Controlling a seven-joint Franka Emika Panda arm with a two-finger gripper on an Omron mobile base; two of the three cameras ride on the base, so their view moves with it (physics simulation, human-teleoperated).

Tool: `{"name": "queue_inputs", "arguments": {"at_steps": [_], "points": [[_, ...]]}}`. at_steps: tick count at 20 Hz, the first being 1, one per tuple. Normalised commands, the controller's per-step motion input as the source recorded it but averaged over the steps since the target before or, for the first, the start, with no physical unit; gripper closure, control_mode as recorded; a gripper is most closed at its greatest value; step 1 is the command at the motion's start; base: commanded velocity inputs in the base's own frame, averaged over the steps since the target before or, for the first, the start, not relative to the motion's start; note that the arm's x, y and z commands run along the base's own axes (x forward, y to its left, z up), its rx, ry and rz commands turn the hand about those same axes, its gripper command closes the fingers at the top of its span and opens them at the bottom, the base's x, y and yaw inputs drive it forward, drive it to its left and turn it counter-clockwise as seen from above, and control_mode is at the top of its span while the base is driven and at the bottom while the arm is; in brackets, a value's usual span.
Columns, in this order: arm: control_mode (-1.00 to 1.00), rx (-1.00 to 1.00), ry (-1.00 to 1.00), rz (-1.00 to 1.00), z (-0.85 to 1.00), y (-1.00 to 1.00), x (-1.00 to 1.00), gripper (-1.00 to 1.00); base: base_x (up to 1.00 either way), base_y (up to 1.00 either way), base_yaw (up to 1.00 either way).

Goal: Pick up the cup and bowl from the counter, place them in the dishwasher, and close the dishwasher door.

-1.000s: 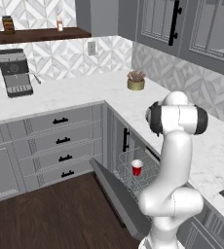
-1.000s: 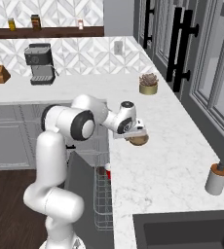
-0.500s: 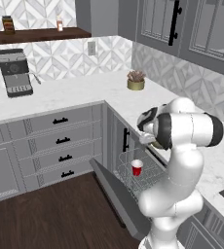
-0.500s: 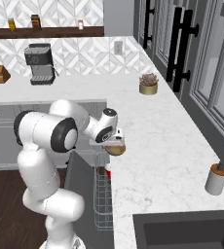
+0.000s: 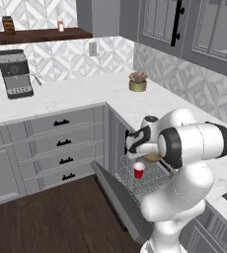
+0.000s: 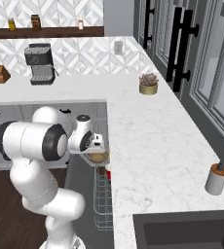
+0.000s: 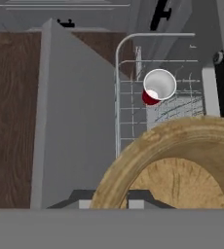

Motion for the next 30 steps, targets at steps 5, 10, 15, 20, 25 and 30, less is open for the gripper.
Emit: {"name": "queue_inputs", "arguments": {"at_steps": [5, 10, 15, 20, 25, 30], "points": [[-1.0, 0.03, 0.08, 0.0, -0.63, 0.04, 0.0, 1.0, 0.0, 0.0, 0.0], [-1.0, -0.06, 0.0, 0.0, -0.81, 0.25, 0.08, 1.0, 0.0, 0.0, 0.0], [-1.0, -0.03, 0.0, 0.0, -0.67, 0.0, 0.2, 1.0, 0.0, 0.0, 0.0], [-1.0, -0.04, 0.0, 0.0, -0.54, -0.04, 0.31, 1.0, 0.0, 0.0, 0.0], [-1.0, -0.05, 0.05, 0.0, -0.45, -0.07, 0.34, 1.0, 0.0, 0.0, 0.0], [-1.0, -0.02, 0.03, 0.0, -0.36, -0.33, 0.17, 1.0, 0.0, 0.0, 0.0]]}}
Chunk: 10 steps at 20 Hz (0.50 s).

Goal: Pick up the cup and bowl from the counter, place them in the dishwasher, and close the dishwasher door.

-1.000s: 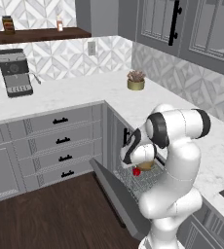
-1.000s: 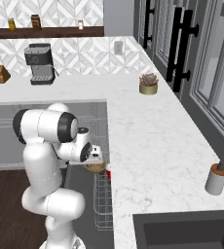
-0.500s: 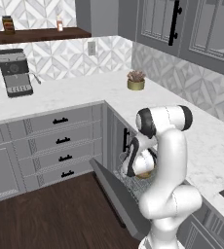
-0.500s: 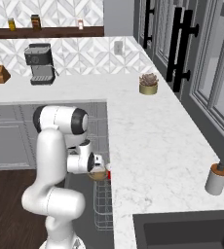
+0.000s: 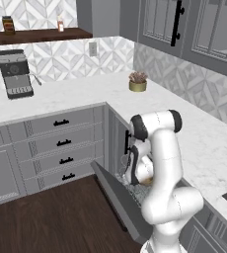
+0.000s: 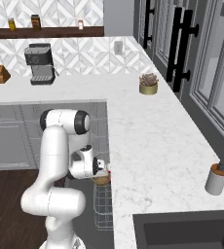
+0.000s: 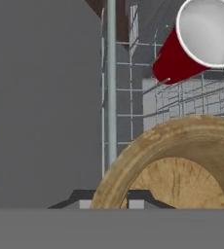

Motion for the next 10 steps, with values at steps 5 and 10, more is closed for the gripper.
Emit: {"name": "queue_inputs", "arguments": {"at_steps": [5, 10], "points": [[-1.0, 0.0, 0.04, 0.0, -0.29, -0.66, 0.16, 1.0, 0.0, 0.0, 0.0], [-1.0, -0.03, 0.04, 0.01, -0.43, -0.22, 0.22, 1.0, 0.0, 0.0, 0.0]]}}
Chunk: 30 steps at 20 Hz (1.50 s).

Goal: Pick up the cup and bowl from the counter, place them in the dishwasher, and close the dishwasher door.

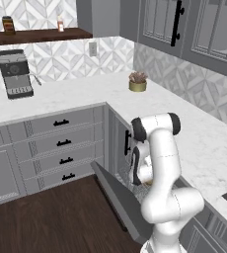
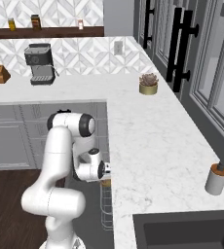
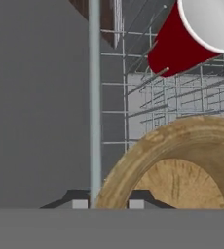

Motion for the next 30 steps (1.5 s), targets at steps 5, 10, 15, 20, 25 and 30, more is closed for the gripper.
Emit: {"name": "queue_inputs", "arguments": {"at_steps": [5, 10, 15, 20, 25, 30], "points": [[-1.0, 0.0, 0.0, 0.01, -0.17, -0.21, -0.06, -1.0, 0.0, 0.0, 0.0], [-1.0, 0.0, -0.04, 0.0, 0.0, 0.0, -0.2, -1.0, 0.0, 0.0, 0.0], [-1.0, -0.02, -0.19, 0.0, 0.22, 0.13, -0.32, -1.0, 0.0, 0.0, 0.0], [-1.0, -0.06, -0.11, 0.0, 0.85, 0.67, -0.67, -1.0, 0.0, 0.0, 0.0], [-1.0, -0.01, -0.05, 0.0, 1.0, 0.57, -0.51, -1.0, 0.0, 0.0, 0.0], [-1.0, 0.0, -0.08, 0.03, 1.0, 0.64, -0.08, -1.0, 0.0, 0.0, 0.0]]}}
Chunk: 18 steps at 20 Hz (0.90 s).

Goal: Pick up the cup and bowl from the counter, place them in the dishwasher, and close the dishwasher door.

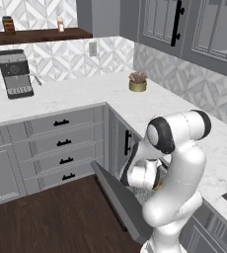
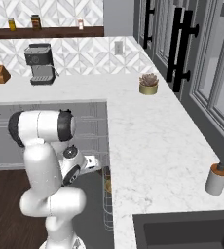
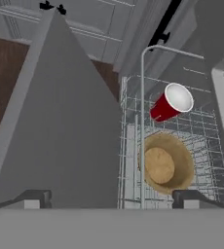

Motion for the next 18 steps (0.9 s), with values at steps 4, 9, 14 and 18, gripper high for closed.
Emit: {"name": "queue_inputs", "arguments": {"at_steps": [4, 9, 14, 18], "points": [[-1.0, 0.0, -0.24, 0.05, 1.0, 0.26, -0.08, -1.0, 0.0, 0.0, 0.0], [-1.0, 0.0, -0.07, 0.0, 1.0, 0.15, 0.0, -1.0, 0.0, 0.0, 0.0], [-1.0, 0.0, 0.05, 0.0, 1.0, 0.05, 0.0, -1.0, 0.0, 0.0, 0.0], [-1.0, 0.01, 0.18, 0.0, 1.0, 0.02, 0.0, -1.0, 0.0, 0.0, 0.0]]}}
